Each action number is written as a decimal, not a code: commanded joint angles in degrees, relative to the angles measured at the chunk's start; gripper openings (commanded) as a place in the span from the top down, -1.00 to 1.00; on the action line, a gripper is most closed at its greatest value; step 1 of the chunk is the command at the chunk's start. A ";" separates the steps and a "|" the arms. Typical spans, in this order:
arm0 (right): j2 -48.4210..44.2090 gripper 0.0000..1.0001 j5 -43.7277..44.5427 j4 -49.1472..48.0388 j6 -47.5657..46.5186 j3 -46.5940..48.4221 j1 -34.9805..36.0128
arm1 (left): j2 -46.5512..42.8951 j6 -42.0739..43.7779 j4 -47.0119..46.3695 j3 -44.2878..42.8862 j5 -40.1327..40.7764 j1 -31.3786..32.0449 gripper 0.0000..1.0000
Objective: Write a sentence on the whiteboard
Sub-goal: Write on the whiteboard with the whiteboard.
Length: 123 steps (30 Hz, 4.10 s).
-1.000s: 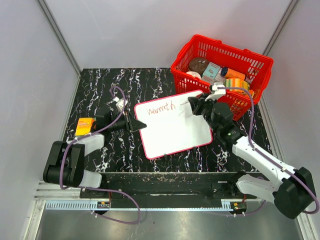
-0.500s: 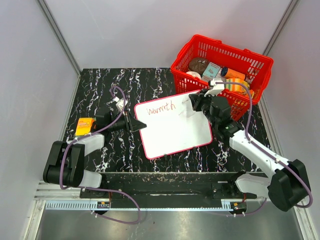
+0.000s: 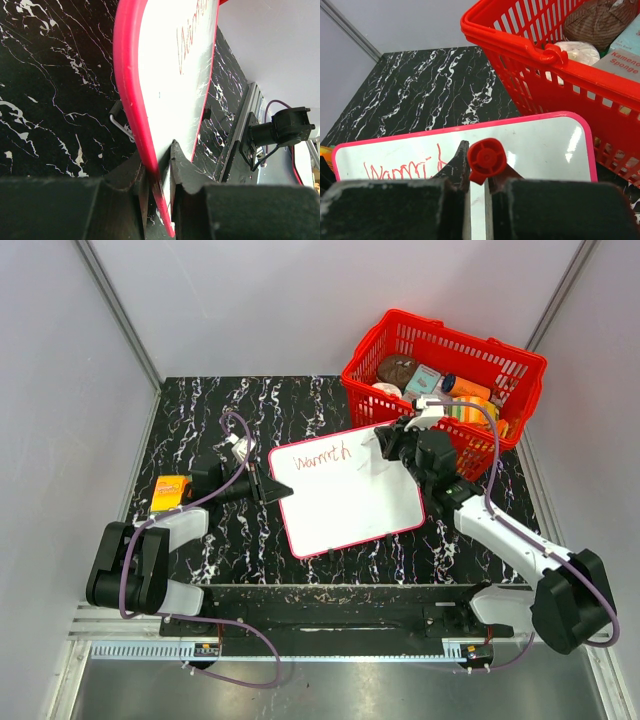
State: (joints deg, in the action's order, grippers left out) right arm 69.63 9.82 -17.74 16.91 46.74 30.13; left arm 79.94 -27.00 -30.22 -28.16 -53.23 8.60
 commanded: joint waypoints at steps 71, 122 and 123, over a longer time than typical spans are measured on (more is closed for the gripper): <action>-2.92 1.00 4.24 -3.62 0.94 -0.16 -0.34 | 0.13 10.04 0.51 0.21 7.62 1.07 1.00; -2.21 1.00 3.36 -1.42 2.34 -5.17 -0.42 | 0.04 10.13 0.60 0.21 7.79 1.07 1.00; -2.04 1.00 3.45 -1.68 2.34 -4.91 -0.42 | 0.13 10.13 0.60 0.21 7.79 1.07 1.00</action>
State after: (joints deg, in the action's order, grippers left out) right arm 67.26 12.45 -19.77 19.40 41.23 30.04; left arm 79.92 -26.98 -29.54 -28.16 -53.04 8.75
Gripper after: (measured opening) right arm 0.099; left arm 0.206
